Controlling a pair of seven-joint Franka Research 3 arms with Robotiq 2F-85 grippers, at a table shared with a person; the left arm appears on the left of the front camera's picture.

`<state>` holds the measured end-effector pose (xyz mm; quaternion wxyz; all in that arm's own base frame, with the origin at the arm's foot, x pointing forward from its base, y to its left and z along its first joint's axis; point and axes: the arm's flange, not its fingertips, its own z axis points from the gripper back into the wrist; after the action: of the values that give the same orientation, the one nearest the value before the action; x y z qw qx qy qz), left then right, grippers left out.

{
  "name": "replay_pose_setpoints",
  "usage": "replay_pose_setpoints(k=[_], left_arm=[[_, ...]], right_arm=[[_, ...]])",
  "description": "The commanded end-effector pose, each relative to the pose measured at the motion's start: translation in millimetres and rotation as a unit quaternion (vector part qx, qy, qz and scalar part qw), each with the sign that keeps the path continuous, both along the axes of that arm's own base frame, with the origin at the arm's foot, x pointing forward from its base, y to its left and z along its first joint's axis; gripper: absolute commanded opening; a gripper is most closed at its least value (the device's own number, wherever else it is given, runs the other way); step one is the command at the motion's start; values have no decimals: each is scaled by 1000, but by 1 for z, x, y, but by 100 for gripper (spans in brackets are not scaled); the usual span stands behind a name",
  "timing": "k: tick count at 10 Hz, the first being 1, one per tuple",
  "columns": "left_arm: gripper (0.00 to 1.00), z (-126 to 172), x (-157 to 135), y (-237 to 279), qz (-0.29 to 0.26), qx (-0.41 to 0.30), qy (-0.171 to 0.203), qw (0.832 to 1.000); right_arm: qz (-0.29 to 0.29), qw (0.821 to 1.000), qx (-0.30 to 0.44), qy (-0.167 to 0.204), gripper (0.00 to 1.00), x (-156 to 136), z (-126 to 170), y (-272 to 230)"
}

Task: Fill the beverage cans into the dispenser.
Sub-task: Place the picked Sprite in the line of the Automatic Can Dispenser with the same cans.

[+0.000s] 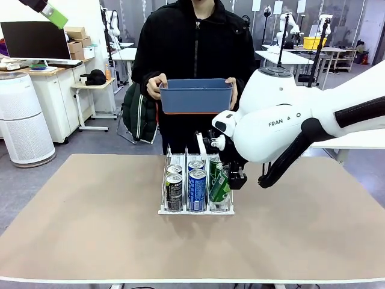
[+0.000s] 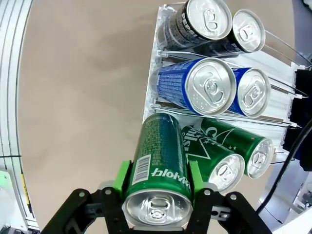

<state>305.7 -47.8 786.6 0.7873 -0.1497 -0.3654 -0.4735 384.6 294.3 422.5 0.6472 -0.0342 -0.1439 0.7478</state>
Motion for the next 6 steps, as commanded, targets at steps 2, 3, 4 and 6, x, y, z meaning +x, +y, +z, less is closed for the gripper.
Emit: replay_pose_setpoints(k=[2,3,4,6], left_arm=[[100,-1,0,1,3,2,-1,1000],[100,-1,0,1,3,2,-1,1000],[100,-1,0,1,3,2,-1,1000],[100,-1,0,1,3,2,-1,1000]], right_arm=[[-19,999,-17,-33,58,21,-13,-2],[-23,999,-23,-33,58,25,-16,-2],[-24,999,-28,-31,58,27,-19,-2],[-23,999,-34,-20,58,29,-24,0]])
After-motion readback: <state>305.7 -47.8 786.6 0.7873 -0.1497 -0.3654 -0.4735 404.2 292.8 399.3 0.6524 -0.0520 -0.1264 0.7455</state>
